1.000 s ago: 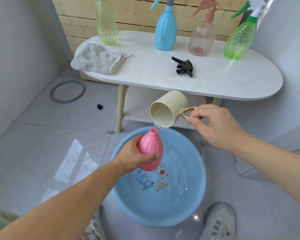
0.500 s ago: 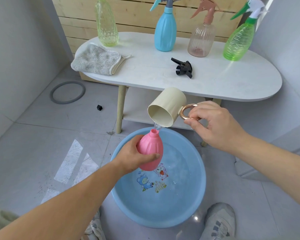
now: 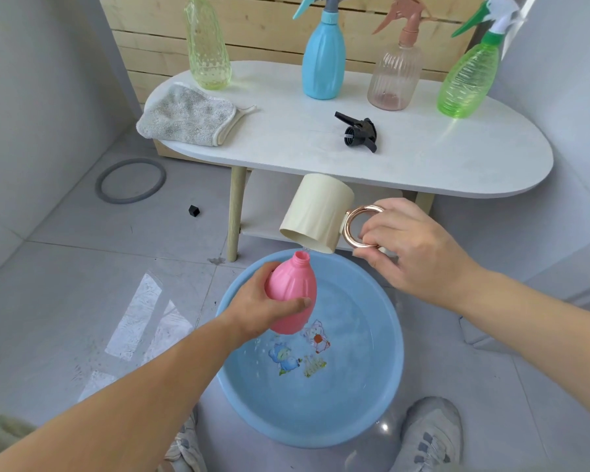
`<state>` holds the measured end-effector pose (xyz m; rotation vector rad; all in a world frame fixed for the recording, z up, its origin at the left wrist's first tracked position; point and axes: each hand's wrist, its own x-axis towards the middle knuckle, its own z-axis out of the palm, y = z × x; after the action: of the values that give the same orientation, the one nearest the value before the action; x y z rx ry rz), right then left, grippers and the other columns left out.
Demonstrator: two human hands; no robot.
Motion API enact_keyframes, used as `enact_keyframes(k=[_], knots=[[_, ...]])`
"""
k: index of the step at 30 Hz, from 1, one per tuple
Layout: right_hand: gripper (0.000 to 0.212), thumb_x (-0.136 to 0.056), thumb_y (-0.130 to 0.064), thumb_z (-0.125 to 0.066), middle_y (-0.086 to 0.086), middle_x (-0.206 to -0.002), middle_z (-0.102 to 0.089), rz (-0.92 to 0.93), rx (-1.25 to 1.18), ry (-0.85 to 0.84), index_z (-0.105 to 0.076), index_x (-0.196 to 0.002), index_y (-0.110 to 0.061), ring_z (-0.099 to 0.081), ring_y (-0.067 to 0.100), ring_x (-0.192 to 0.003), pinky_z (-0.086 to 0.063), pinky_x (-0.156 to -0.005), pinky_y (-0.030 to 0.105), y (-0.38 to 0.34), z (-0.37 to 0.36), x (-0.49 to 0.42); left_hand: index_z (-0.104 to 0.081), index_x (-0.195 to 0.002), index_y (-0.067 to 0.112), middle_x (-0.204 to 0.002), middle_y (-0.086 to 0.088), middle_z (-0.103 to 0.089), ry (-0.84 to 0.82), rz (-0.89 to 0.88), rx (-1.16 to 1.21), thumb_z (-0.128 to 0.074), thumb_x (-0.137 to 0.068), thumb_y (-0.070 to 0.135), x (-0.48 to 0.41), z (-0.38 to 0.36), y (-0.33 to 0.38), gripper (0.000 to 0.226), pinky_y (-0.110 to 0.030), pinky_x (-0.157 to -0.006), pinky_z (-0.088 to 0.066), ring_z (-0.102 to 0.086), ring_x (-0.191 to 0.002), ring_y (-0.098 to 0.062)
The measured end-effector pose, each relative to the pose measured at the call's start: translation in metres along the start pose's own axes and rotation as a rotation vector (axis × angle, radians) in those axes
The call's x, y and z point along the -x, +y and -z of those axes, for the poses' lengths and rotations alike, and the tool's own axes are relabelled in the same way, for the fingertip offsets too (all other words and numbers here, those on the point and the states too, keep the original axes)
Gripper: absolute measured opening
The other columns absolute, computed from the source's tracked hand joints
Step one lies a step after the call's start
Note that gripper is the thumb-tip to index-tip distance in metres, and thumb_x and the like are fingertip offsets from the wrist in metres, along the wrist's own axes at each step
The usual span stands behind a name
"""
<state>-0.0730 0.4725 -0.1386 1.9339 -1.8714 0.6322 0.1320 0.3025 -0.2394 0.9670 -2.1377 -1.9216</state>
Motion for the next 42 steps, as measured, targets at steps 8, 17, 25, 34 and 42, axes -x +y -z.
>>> enact_keyframes(k=[8, 17, 25, 34, 42], knots=[[0.031, -0.096, -0.034, -0.057, -0.002, -0.073, -0.063, -0.532, -0.247, -0.154, -0.067, -0.076, -0.013, -0.056, 0.018, -0.079, -0.041, -0.075, 0.024, -0.008, -0.031, 0.016, -0.052, -0.127, 0.041, -0.120, 0.005, -0.065, -0.014, 0.037, -0.006, -0.089, -0.060, 0.046, -0.002, 0.001, -0.011, 0.077, -0.041, -0.088, -0.062, -0.066, -0.108, -0.019], [0.036, -0.092, -0.042, -0.062, 0.010, -0.069, -0.065, -0.927, -0.367, -0.562, -0.071, -0.075, -0.012, -0.045, 0.016, -0.054, -0.032, -0.052, 0.030, 0.013, -0.108, 0.063, -0.049, -0.125, 0.035, -0.117, 0.005, -0.064, -0.020, 0.116, -0.048, -0.088, -0.057, 0.051, -0.004, -0.002, -0.037, 0.080, -0.033, -0.082, -0.060, -0.067, -0.105, -0.017], [0.029, -0.095, -0.039, -0.058, -0.005, -0.075, -0.059, -0.689, -0.316, -0.788, -0.072, -0.081, -0.018, -0.051, 0.018, -0.087, -0.046, -0.082, 0.035, 0.017, -0.169, 0.089, -0.051, -0.120, 0.041, -0.115, 0.007, -0.065, -0.042, 0.186, -0.035, -0.088, -0.058, 0.048, -0.007, 0.000, -0.062, 0.074, -0.033, -0.081, -0.062, -0.068, -0.104, -0.015], [0.034, -0.100, -0.039, -0.052, -0.014, -0.064, -0.042, -0.559, -0.308, -0.893, -0.065, -0.075, -0.021, -0.046, 0.022, -0.096, -0.039, -0.084, 0.031, 0.034, -0.202, 0.100, -0.052, -0.123, 0.040, -0.115, 0.006, -0.067, -0.040, 0.238, -0.035, -0.088, -0.050, 0.055, -0.013, 0.004, -0.083, 0.082, -0.036, -0.083, -0.062, -0.069, -0.104, -0.016], [0.036, -0.100, -0.038, -0.051, -0.020, -0.062, -0.034, -0.493, -0.322, -0.892, -0.076, -0.091, -0.014, -0.048, 0.023, -0.100, -0.038, -0.086, 0.029, 0.036, -0.214, 0.104, -0.052, -0.122, 0.040, -0.115, 0.006, -0.067, -0.054, 0.246, -0.054, -0.088, -0.049, 0.056, -0.015, 0.003, -0.088, 0.083, -0.030, -0.079, -0.061, -0.069, -0.102, -0.015]])
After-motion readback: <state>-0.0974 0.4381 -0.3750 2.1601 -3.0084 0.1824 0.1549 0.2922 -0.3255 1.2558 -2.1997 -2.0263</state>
